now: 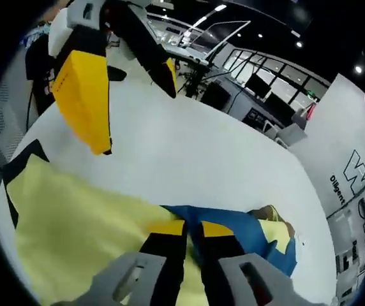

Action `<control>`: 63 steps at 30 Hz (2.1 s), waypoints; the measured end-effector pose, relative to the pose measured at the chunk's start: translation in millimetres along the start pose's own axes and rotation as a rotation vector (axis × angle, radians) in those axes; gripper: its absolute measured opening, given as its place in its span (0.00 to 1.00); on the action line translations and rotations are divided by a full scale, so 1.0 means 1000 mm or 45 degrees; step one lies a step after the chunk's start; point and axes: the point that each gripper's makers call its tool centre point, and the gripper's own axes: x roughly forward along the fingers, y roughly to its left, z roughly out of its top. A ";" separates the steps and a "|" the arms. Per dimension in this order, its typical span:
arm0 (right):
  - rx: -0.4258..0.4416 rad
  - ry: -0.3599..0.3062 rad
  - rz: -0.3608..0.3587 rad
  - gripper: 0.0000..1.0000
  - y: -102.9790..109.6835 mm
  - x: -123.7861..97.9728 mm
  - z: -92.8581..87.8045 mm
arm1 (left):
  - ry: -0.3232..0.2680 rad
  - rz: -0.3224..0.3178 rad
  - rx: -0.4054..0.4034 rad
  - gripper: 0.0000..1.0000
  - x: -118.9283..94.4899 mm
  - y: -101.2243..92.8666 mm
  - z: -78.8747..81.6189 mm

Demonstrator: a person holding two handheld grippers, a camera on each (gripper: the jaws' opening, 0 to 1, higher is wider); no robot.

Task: Fold the garment on the visible template until the final outline fits inside the template.

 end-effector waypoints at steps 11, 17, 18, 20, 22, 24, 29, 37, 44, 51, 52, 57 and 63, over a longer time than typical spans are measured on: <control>0.304 -0.177 -0.035 0.00 -0.029 -0.018 0.020 | 0.009 -0.008 0.003 0.76 -0.003 -0.002 -0.002; 0.391 -0.231 -0.089 0.00 -0.053 -0.037 0.024 | 0.011 -0.008 0.006 0.76 -0.004 -0.001 -0.002; 0.403 -0.241 -0.102 0.00 -0.059 -0.042 0.025 | 0.011 -0.009 0.004 0.76 -0.004 -0.001 -0.002; 0.414 -0.275 -0.148 0.00 -0.071 -0.051 0.028 | 0.013 -0.010 0.005 0.76 -0.004 -0.002 -0.003; 0.472 -0.302 -0.209 0.00 -0.087 -0.062 0.028 | 0.017 -0.012 0.007 0.76 -0.004 -0.003 -0.004; 0.526 -0.323 -0.258 0.00 -0.101 -0.072 0.025 | 0.022 -0.018 0.009 0.76 -0.003 -0.004 -0.005; 0.647 -0.334 -0.374 0.00 -0.131 -0.098 0.005 | 0.014 -0.021 0.009 0.76 -0.002 -0.005 -0.002; 0.720 -0.270 -0.498 0.00 -0.153 -0.130 -0.035 | 0.007 -0.022 0.016 0.75 -0.001 -0.006 0.001; 0.792 -0.217 -0.592 0.00 -0.165 -0.152 -0.067 | 0.011 -0.029 0.019 0.75 0.001 -0.009 0.000; 0.875 -0.185 -0.705 0.00 -0.178 -0.180 -0.101 | 0.012 -0.027 0.024 0.74 0.002 -0.008 0.002; 0.874 -0.173 -0.726 0.00 -0.180 -0.185 -0.108 | 0.011 -0.027 0.023 0.74 0.003 -0.007 0.002; 0.921 -0.152 -0.793 0.00 -0.187 -0.203 -0.133 | 0.006 -0.028 0.025 0.74 0.004 -0.007 0.003; 0.937 -0.106 -0.873 0.00 -0.197 -0.220 -0.161 | 0.008 -0.027 0.029 0.73 0.004 -0.007 0.003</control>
